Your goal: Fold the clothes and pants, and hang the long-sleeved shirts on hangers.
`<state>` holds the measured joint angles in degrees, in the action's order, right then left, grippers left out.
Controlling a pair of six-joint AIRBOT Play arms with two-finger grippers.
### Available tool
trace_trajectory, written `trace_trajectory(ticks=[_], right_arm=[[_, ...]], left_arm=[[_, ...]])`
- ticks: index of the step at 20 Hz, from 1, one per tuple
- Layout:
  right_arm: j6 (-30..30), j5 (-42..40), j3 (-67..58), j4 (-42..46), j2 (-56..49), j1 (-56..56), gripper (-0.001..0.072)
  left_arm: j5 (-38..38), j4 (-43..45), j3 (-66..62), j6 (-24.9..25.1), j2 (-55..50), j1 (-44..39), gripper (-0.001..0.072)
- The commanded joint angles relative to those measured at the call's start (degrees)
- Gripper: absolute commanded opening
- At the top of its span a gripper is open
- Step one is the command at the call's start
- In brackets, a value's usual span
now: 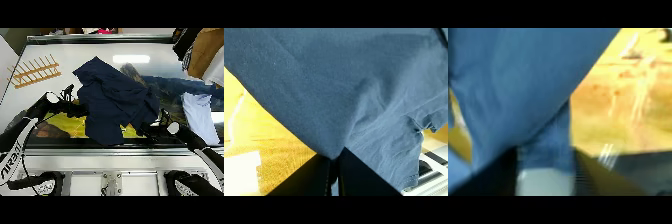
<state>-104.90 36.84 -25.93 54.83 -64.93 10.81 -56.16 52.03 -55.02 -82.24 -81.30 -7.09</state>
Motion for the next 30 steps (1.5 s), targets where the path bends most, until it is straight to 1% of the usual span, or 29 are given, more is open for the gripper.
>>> trace_trajectory(ticks=[1, 2, 3, 5, 7, 8, 9, 11, 13, 15, 17, 19, 21, 26, 30], right_arm=[[-1.2, -2.8, -0.1, -0.5, -0.1, 0.2, 0.0081], [-1.2, -3.0, -0.1, 0.0, 0.0, 0.2, 0.0075], [-1.1, -2.8, -0.3, 1.4, 0.2, 0.2, 0.0016], [-1.1, -0.2, -2.2, 6.3, 1.8, -0.5, 0.0015], [0.1, 8.1, -7.8, 15.8, 5.7, -4.0, 0.0015], [1.4, 13.4, -12.1, 20.8, 8.5, -6.6, 0.0015], [3.8, 18.2, -17.1, 23.8, 11.7, -9.7, 0.0015], [7.9, 24.7, -28.2, 24.5, 17.7, -16.7, 0.0015], [9.4, 27.4, -39.7, 24.5, 22.8, -22.8, 0.0015], [9.6, 27.7, -49.9, 24.5, 26.4, -27.6, 0.0015], [9.6, 27.7, -58.0, 24.5, 29.0, -31.2, 0.0015], [9.6, 27.7, -63.7, 24.6, 30.4, -33.7, 0.0015], [9.6, 27.7, -67.6, 24.6, 31.1, -35.1, 0.0015], [9.4, 26.4, -71.5, 24.2, 31.3, -35.2, 0.0014], [8.7, 25.0, -71.5, 21.7, 28.9, -35.2, 0.0014]], left_arm=[[-0.8, 0.9, -0.1, 0.3, 0.0, 0.1, 0.0015], [-0.8, 1.0, -0.1, 0.5, 0.0, 0.1, 0.0015], [-0.9, 1.0, -0.1, 0.5, 0.0, 0.1, 0.0014], [-1.5, 1.0, -0.7, 0.7, 0.3, 0.9, 0.0015], [-5.5, 1.0, -4.6, 1.9, 2.1, 4.1, 0.0015], [-7.7, 0.9, -7.6, 1.9, 4.1, 6.3, 0.0015], [-9.7, 0.8, -10.8, 1.9, 6.6, 8.5, 0.0015], [-14.2, 0.3, -18.7, 1.9, 12.7, 12.7, 0.0015], [-17.5, 0.3, -26.2, 1.8, 18.9, 15.6, 0.0015], [-17.6, 0.3, -32.9, 1.6, 26.2, 17.5, 0.0015], [-15.2, 0.4, -37.4, 1.2, 33.0, 19.0, 0.0015], [-13.5, 0.5, -41.8, 1.2, 37.9, 20.5, 0.0015], [-12.2, 0.5, -45.4, -0.3, 41.0, 22.2, 0.0015], [-11.4, 0.3, -49.1, -2.8, 43.4, 25.5, 0.0015], [-12.7, 0.2, -49.1, -3.9, 37.8, 25.6, 0.0015]])
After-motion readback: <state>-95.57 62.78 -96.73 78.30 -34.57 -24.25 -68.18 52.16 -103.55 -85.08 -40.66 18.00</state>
